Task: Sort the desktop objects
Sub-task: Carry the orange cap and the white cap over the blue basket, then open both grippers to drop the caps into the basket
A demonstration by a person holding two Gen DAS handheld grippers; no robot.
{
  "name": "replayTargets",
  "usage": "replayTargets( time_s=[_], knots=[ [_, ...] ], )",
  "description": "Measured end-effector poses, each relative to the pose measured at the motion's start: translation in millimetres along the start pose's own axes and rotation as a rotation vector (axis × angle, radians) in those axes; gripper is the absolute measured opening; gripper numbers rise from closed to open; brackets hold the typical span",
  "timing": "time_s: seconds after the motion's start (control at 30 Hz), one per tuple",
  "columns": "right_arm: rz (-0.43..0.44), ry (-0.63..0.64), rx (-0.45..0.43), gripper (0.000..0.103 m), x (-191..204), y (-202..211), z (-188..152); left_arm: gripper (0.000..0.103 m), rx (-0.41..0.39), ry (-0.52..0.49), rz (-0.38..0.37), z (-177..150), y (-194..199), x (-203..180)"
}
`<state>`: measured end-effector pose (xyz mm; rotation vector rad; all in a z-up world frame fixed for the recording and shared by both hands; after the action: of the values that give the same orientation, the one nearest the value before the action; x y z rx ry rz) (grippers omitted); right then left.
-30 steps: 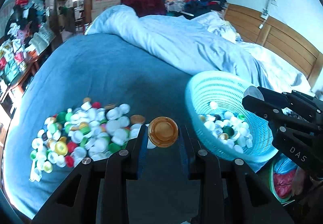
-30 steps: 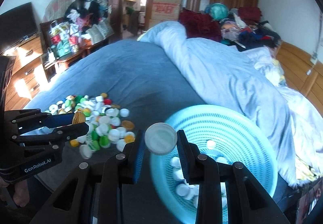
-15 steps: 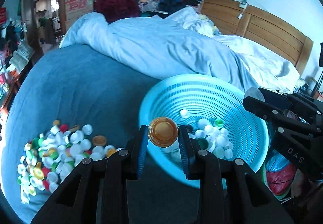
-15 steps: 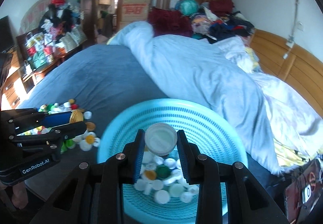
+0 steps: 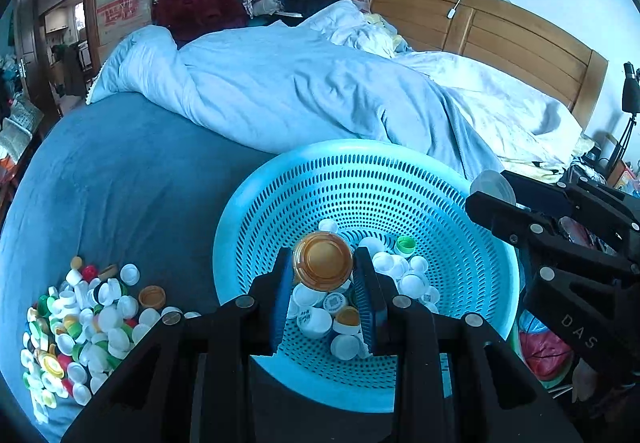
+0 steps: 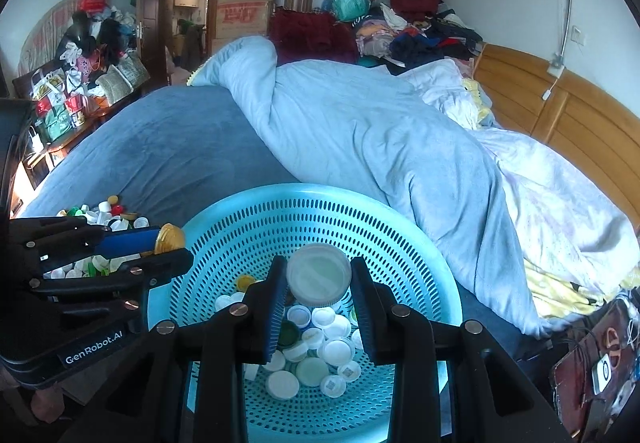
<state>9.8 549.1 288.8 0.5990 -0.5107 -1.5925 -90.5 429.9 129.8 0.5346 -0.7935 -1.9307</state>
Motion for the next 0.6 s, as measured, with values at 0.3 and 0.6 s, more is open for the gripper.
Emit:
replayTargets(
  time_s=[0.3,0.6],
  knots=[
    [0.003,-0.001,0.001,0.034,-1.3,-1.0,0.2,0.025,0.011,0.002,0.002,1.5,-6.5,-2.0],
    [0.013,-0.006,0.01,0.035,-2.7,-6.6,-2.0,0.025,0.031,0.0,0.002,-0.2,-18.6,-4.5]
  ],
)
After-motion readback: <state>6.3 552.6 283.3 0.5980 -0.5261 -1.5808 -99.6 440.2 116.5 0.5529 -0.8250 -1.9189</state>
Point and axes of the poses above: each gripper's, at about its wrist camera, not at the fingertips, and y roughly against the way its jaws point, x to its left, z to its top, the point moved 5 cm from there along -y, roughly the way its jaws point, and after that the axes turned 3 degrees about z, right-handed, at the moved point
